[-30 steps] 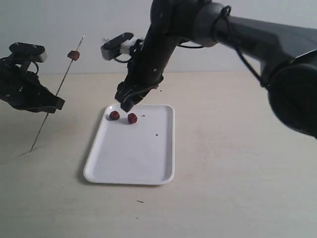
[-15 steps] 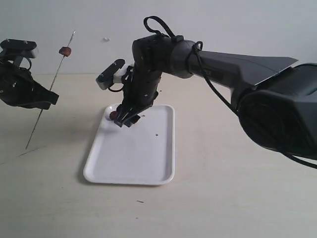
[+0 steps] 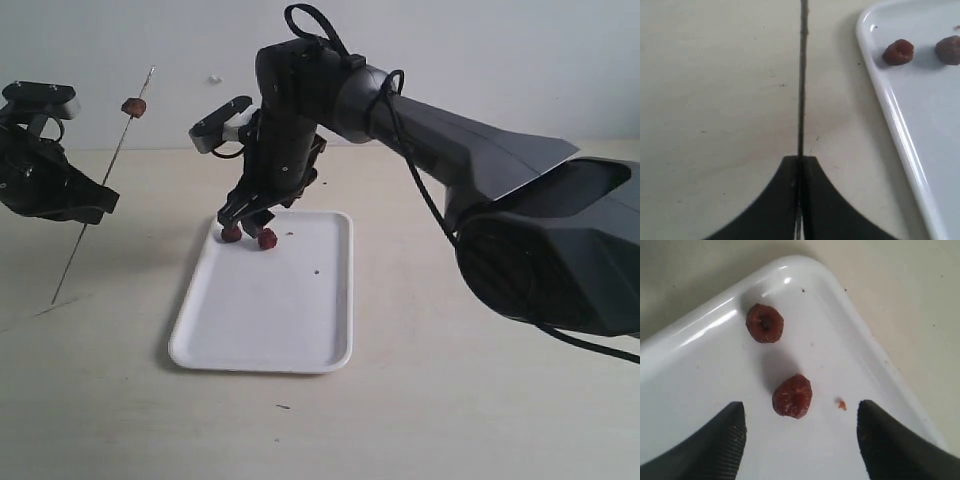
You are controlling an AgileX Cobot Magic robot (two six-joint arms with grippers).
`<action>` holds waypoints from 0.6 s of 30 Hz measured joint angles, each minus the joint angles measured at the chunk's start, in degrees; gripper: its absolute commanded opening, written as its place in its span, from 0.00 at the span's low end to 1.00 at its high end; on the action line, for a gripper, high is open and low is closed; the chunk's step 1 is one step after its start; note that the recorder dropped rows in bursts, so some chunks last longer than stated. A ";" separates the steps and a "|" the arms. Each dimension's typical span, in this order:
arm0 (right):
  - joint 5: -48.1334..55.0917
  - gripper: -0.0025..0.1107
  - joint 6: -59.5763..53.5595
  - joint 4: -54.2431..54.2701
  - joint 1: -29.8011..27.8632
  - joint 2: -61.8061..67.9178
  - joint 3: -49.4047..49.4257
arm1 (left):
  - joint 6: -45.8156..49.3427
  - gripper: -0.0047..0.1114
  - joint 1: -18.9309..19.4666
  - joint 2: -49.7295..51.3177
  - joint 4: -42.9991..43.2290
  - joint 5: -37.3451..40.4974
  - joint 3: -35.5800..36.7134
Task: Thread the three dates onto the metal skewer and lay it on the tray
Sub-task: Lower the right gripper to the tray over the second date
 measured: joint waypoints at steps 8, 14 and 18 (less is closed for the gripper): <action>2.37 0.56 0.92 -0.84 0.00 3.73 -2.96 | 0.00 0.04 0.00 0.00 0.00 0.35 0.00; 1.54 0.55 1.05 -0.84 0.00 3.78 -3.23 | 0.00 0.04 0.00 0.00 -0.11 0.35 0.00; 0.20 0.55 1.13 -0.12 0.00 3.86 -3.32 | 0.00 0.04 0.00 0.00 -0.22 0.35 0.00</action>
